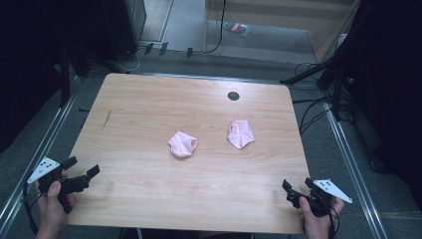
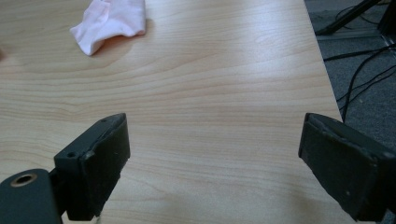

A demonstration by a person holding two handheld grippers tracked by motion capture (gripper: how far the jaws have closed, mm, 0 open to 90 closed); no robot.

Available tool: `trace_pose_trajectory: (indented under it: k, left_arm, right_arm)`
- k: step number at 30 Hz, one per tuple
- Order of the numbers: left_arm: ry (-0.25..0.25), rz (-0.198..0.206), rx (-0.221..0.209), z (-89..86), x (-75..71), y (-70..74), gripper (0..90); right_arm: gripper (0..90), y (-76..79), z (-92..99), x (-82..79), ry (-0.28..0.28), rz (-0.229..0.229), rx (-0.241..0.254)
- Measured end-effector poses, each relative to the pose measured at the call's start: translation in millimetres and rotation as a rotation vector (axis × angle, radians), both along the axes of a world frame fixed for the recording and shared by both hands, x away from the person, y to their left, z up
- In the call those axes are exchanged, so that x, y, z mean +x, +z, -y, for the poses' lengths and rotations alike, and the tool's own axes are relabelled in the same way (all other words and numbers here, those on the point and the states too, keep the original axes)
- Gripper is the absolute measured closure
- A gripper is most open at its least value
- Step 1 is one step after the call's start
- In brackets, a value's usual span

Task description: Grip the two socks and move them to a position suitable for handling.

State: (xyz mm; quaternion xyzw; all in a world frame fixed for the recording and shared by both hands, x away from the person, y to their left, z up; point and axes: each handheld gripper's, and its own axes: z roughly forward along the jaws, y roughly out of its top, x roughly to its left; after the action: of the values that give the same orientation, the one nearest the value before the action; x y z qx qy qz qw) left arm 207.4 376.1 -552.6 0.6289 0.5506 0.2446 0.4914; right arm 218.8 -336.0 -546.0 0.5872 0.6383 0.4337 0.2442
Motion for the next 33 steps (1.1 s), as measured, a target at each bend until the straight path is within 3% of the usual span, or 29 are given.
trace_pose_trajectory:
  k: [6, 8, 13, 21, 33]
  left_arm:
    - [-0.002, -0.001, 0.003, 0.4, 0.1, 0.0, 0.9]
    - [-0.003, -0.002, 0.003, 0.7, 0.4, 0.1, 0.9]
    - [-0.004, -0.001, 0.003, 0.7, 0.3, 0.1, 0.9]
    - [-0.002, -0.012, 0.008, 1.3, 1.3, 0.2, 0.9]
    - [-0.006, -0.009, 0.003, 0.2, 1.3, -0.1, 0.9]
  right_arm:
    - [11.2, 4.0, 0.0, -1.7, -0.004, 0.003, 0.010]
    - [11.3, 8.8, -5.3, -2.6, 0.002, 0.013, -0.014]
    - [11.3, 18.6, -15.5, -0.5, 0.012, 0.024, 0.001]
    - [12.6, 36.4, -52.2, 13.3, 0.070, 0.028, -0.039]
    - [13.3, 46.5, -97.6, 39.5, 0.124, 0.016, -0.037]
